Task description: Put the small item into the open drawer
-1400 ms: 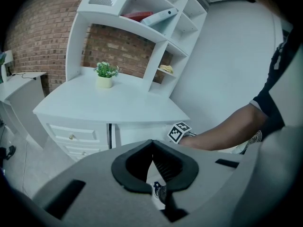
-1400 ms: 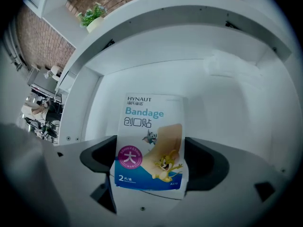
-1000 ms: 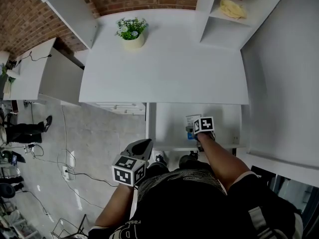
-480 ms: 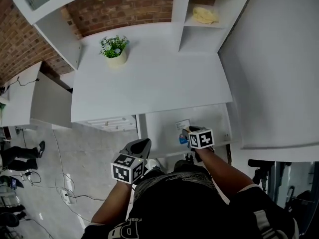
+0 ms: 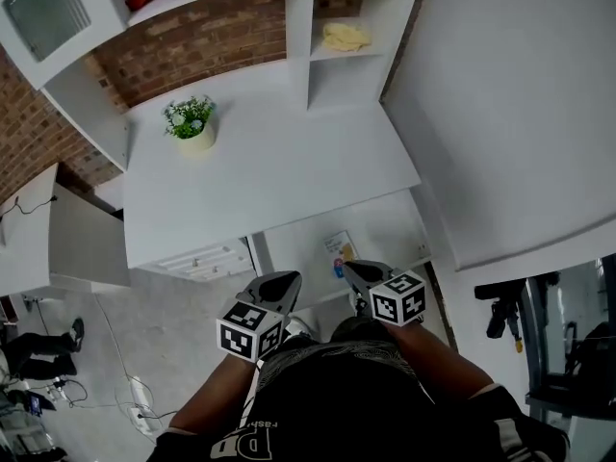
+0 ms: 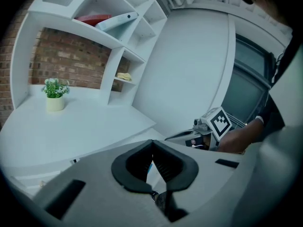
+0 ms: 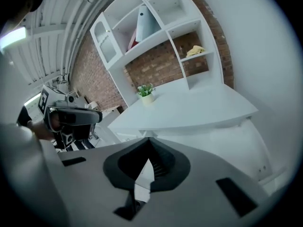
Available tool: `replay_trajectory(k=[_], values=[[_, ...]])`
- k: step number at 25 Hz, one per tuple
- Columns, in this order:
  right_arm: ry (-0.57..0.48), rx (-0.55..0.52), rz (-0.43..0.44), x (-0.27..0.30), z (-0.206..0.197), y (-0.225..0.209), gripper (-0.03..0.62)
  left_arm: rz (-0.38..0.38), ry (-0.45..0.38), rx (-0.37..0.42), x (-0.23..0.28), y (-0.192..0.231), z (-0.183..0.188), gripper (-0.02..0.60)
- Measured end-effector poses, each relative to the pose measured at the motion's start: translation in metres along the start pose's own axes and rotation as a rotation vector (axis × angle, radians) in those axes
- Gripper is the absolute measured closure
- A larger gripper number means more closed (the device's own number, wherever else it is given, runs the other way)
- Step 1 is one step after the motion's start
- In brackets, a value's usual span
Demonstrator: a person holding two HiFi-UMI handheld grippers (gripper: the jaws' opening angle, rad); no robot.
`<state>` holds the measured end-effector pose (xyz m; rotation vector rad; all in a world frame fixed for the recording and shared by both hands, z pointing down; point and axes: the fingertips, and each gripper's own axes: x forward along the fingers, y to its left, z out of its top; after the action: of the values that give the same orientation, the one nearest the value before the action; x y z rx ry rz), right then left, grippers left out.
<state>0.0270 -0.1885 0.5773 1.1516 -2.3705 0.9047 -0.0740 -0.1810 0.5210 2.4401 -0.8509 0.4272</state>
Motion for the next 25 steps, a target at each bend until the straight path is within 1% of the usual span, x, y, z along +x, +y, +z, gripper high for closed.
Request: replay_trajectory(k=[4, 6, 8, 11, 13, 17, 21, 25], values=[[-0.064, 0.006, -0.006, -0.023, 0.007, 0.007, 0.589, -0.014, -0.005, 0.04, -0.003, -0.019, -0.001, 0.566], [-0.071, -0.037, -0.014, -0.033, 0.009, 0.01, 0.589, -0.006, -0.014, 0.057, -0.008, -0.03, -0.002, 0.566], [-0.077, -0.08, 0.015, -0.043, 0.01, 0.018, 0.589, 0.002, -0.027, 0.06, -0.013, -0.042, -0.003, 0.566], [-0.1, -0.128, 0.083, -0.059, 0.013, 0.03, 0.589, 0.019, -0.054, 0.045, -0.019, -0.059, -0.004, 0.566], [-0.112, -0.143, 0.109, -0.071, 0.014, 0.031, 0.589, 0.039, -0.075, 0.025, -0.021, -0.071, -0.006, 0.566], [-0.123, -0.131, 0.145, -0.109, 0.007, 0.026, 0.59, 0.085, -0.105, -0.01, -0.015, -0.102, -0.011, 0.566], [-0.128, -0.144, 0.167, -0.151, -0.008, 0.016, 0.591, 0.127, -0.116, -0.016, -0.004, -0.142, -0.024, 0.566], [-0.131, -0.169, 0.188, -0.19, -0.025, 0.007, 0.591, 0.16, -0.14, -0.047, 0.001, -0.183, -0.035, 0.566]])
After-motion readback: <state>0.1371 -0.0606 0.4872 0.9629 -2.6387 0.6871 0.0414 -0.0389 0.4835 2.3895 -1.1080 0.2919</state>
